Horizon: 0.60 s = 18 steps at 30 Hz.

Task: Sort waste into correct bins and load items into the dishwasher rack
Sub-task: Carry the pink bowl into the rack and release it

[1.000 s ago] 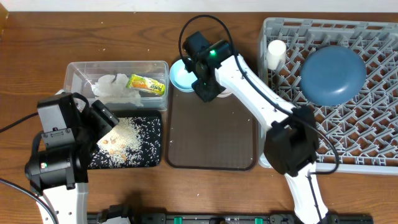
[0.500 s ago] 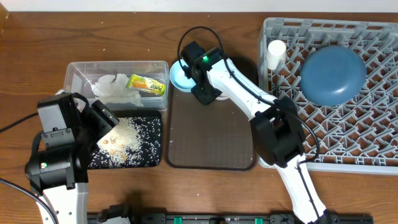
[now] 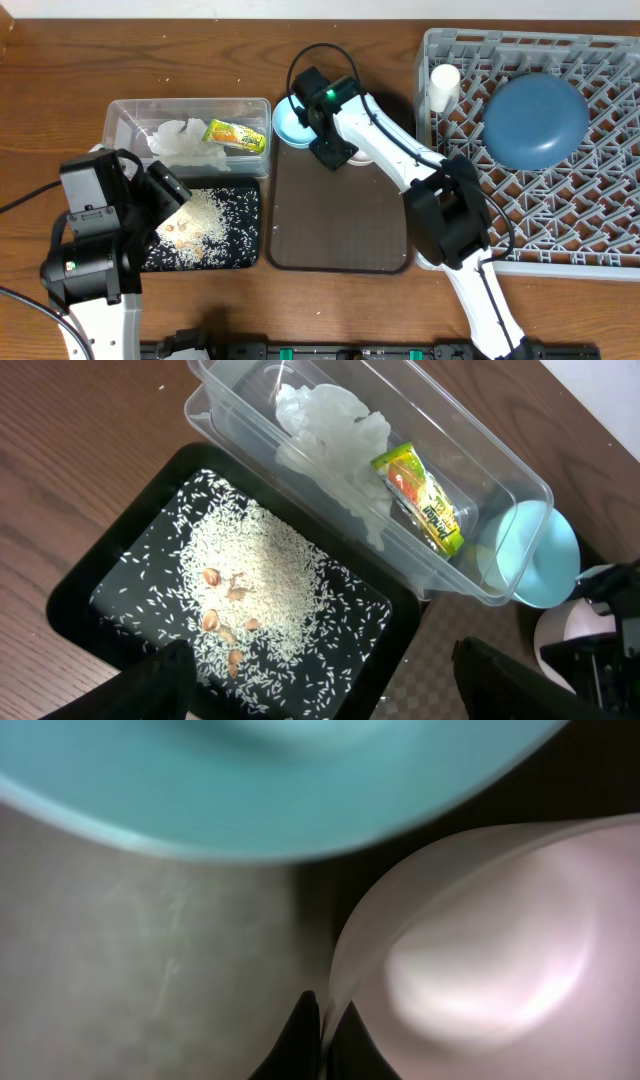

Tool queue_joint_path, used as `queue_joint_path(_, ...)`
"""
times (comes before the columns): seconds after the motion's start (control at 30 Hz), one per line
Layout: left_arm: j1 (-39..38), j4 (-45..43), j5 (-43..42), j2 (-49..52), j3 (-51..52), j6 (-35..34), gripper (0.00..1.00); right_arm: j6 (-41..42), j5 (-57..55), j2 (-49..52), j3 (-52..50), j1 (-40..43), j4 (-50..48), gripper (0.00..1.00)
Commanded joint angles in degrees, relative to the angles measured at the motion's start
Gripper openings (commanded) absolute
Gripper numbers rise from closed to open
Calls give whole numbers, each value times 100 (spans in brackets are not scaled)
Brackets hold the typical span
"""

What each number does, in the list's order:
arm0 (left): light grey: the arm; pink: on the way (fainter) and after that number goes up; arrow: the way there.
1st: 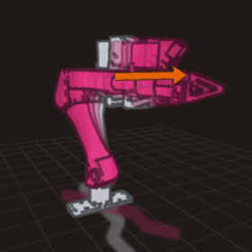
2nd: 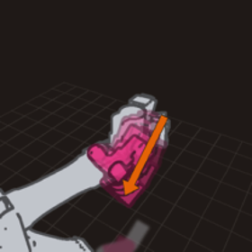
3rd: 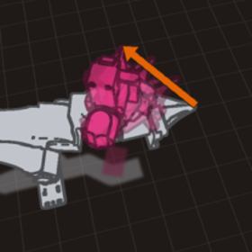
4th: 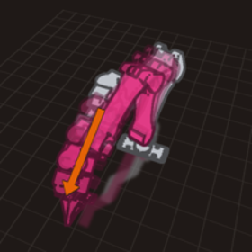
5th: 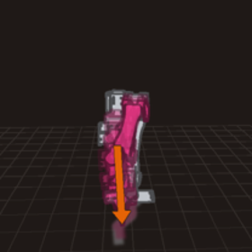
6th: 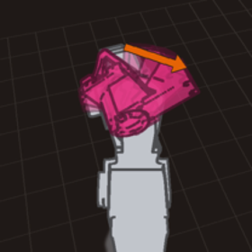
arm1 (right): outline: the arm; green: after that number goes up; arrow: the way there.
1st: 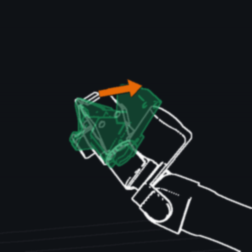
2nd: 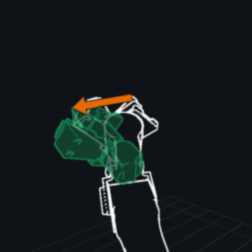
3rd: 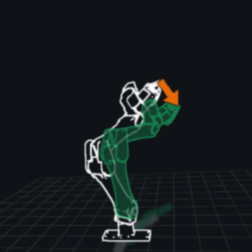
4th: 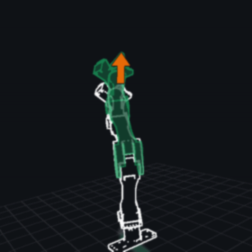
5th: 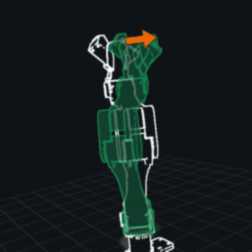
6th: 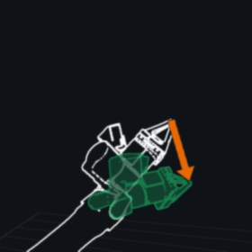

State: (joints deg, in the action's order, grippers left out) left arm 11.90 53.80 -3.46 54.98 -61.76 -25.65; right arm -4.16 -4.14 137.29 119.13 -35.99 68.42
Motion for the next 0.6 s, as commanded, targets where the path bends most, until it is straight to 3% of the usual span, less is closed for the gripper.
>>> queue_joint_path(0.0,24,17,70,11,-61,28,85,-192,925,-664,-9,142,177,1)
queue_joint_path(0.3,24,17,70,11,-61,28,85,-264,2260,-2588,-9,848,673,1)
queue_joint_path(0.57,24,15,70,11,-61,28,85,-1867,4931,-3117,-26,2400,1613,1)
